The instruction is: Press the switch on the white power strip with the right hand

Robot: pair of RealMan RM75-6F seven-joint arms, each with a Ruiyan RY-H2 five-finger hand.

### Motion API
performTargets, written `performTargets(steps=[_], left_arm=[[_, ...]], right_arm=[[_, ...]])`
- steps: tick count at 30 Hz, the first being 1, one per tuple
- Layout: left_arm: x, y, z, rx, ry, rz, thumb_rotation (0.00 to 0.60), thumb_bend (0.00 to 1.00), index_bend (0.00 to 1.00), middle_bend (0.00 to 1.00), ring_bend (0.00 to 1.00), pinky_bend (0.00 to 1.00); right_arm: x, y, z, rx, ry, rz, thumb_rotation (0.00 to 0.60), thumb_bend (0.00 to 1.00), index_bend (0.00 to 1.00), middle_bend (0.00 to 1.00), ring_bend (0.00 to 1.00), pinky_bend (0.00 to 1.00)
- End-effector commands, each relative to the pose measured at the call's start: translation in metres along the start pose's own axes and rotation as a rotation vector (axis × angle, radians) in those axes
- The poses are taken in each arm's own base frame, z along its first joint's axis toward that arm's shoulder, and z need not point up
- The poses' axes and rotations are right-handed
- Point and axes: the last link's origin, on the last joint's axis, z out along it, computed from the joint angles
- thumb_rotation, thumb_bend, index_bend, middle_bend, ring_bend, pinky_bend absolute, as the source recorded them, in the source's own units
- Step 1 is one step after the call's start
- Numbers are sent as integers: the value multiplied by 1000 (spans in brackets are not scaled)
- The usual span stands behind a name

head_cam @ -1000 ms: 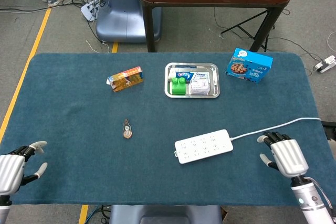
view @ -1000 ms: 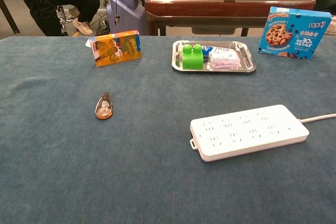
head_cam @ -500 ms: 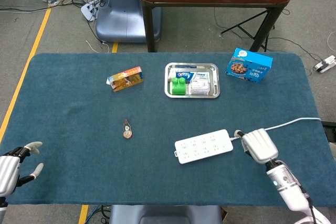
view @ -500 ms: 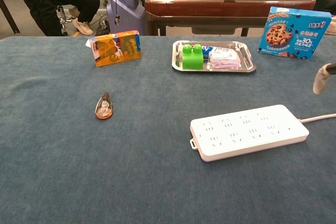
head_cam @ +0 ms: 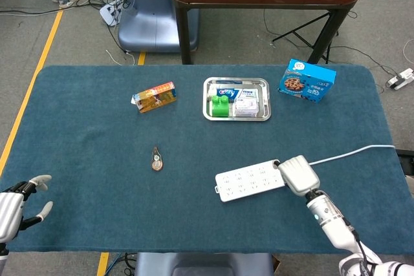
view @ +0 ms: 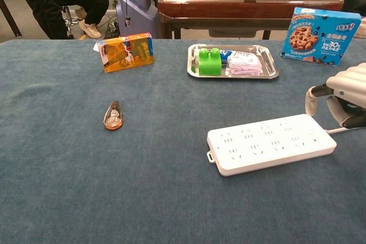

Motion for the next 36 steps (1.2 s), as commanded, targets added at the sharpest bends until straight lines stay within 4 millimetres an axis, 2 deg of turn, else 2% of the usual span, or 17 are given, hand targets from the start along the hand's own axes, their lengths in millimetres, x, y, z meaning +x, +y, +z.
performTargets(steps=[1, 14, 36], left_arm=[[0, 0, 0, 0, 0, 0, 600, 312, 370, 463, 458, 595], [0, -2, 0, 8, -1, -1, 600, 312, 370, 463, 458, 595], [1, -3, 0, 14, 2, -1, 600, 312, 370, 463, 458, 595]], right_arm=[[-2, -1, 2, 0, -6, -3, 600, 1000, 403, 1000, 1000, 1000], [-11, -7, 9, 11, -37, -1, 600, 1000, 403, 1000, 1000, 1000], [-18, -8, 4, 16, -56, -6, 600, 1000, 403, 1000, 1000, 1000]])
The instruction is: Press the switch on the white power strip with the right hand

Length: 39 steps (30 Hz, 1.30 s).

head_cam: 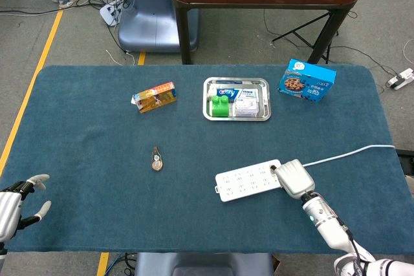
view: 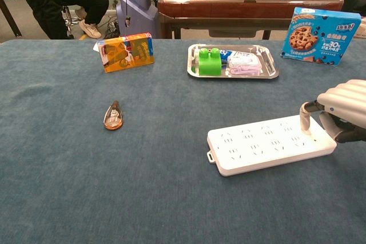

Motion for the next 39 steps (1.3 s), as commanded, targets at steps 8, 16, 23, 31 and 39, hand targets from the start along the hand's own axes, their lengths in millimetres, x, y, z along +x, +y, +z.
performTargets(steps=[8, 16, 23, 31, 39], left_arm=[[0, 0, 0, 1, -1, 1, 600, 312, 370, 463, 458, 595], [0, 0, 0, 0, 1, 0, 600, 312, 370, 463, 458, 595], [0, 0, 0, 0, -1, 0, 600, 312, 370, 463, 458, 595], [1, -1, -1, 2, 4, -5, 600, 312, 370, 463, 458, 595], [0, 1, -1, -2, -1, 4, 600, 312, 370, 463, 458, 595]], right_arm=[[-4, 1, -2, -2, -8, -2, 600, 1000, 403, 1000, 1000, 1000], [-9, 2, -1, -9, -27, -3, 600, 1000, 403, 1000, 1000, 1000], [-10, 1, 1, -7, -31, -2, 600, 1000, 403, 1000, 1000, 1000], [13, 2, -11, -1, 72, 17, 600, 1000, 403, 995, 1000, 1000], [42, 18, -51, -37, 194, 17, 600, 683, 403, 716, 855, 970]])
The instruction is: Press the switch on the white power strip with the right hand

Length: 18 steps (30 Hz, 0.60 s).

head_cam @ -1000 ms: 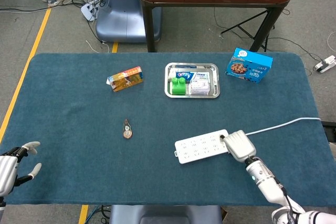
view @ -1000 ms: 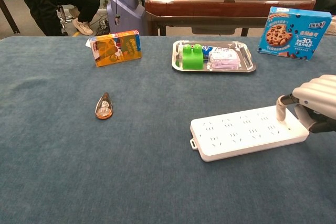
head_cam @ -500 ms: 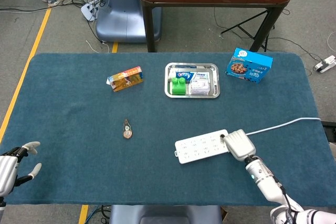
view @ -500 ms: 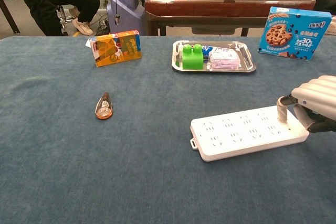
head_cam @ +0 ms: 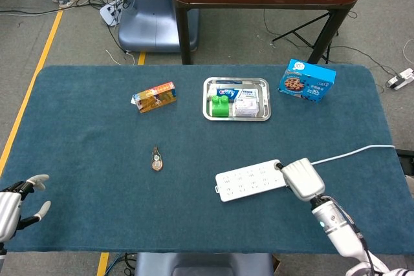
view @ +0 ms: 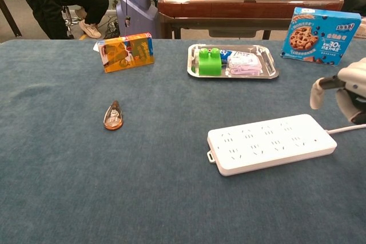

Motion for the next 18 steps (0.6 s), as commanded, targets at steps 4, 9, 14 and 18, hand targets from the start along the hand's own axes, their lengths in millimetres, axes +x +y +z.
performTargets(steps=[4, 9, 14, 18], left_arm=[[-1, 2, 0, -6, 0, 5, 600, 312, 370, 463, 456, 595], [-2, 3, 0, -21, 0, 5, 600, 313, 371, 463, 439, 595], [-3, 3, 1, -29, -10, 8, 600, 312, 374, 463, 432, 595], [-4, 3, 1, -24, -22, 17, 600, 312, 374, 463, 433, 595]], right_arm=[[20, 25, -39, -109, 74, -4, 600, 431, 403, 520, 584, 754], [23, 43, -66, -214, 109, 16, 600, 280, 403, 356, 305, 446], [19, 55, -89, -289, 134, 49, 600, 265, 403, 334, 275, 396], [13, 62, -99, -309, 147, 98, 600, 265, 403, 333, 273, 396]])
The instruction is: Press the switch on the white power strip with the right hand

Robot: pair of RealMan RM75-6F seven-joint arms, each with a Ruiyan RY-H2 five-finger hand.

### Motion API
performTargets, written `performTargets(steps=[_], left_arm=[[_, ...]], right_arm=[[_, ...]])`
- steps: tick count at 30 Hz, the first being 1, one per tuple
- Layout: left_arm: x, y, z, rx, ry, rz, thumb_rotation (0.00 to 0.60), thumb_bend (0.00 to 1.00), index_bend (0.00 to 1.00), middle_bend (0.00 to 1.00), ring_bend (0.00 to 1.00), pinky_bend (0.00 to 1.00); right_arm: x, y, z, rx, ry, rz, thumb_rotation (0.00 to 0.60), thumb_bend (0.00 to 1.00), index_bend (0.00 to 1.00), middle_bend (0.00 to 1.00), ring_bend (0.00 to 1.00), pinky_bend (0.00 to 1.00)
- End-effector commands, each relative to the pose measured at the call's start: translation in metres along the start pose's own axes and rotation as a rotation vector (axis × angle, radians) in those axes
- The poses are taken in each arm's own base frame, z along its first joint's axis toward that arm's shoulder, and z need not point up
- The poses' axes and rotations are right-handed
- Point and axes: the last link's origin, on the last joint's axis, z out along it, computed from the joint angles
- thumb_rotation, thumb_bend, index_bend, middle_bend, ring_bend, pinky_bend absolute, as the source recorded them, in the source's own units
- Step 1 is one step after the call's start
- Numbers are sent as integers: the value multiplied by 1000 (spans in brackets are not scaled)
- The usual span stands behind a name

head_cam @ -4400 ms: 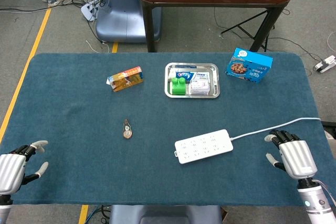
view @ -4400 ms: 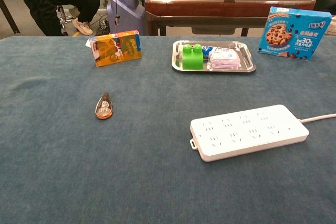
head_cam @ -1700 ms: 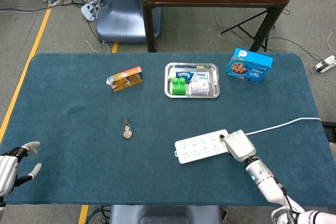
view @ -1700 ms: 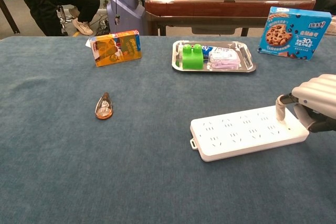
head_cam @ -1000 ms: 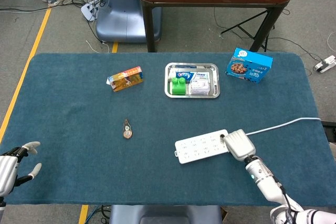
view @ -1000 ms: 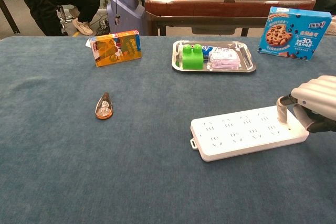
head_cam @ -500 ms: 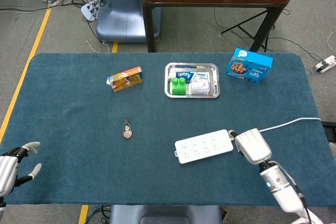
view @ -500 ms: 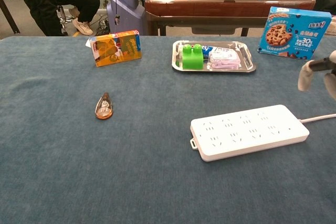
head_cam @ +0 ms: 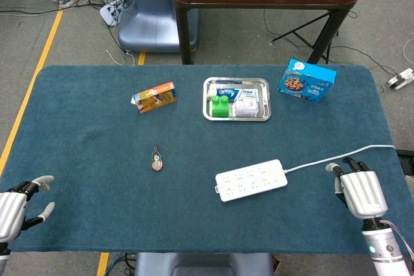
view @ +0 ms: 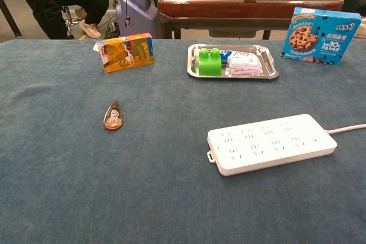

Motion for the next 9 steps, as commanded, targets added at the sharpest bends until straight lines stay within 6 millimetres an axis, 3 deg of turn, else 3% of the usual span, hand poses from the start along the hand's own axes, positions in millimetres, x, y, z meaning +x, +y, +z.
performTargets(steps=[1, 9], left_arm=[[-1, 1, 1, 2, -7, 4, 600, 312, 374, 463, 433, 595], [-6, 4, 5, -8, -30, 14, 600, 312, 375, 463, 436, 595]], right_arm=[[-3, 10, -8, -28, 7, 40, 600, 265, 403, 330, 273, 396], [4, 22, -11, -34, 34, 73, 600, 265, 403, 309, 273, 396]])
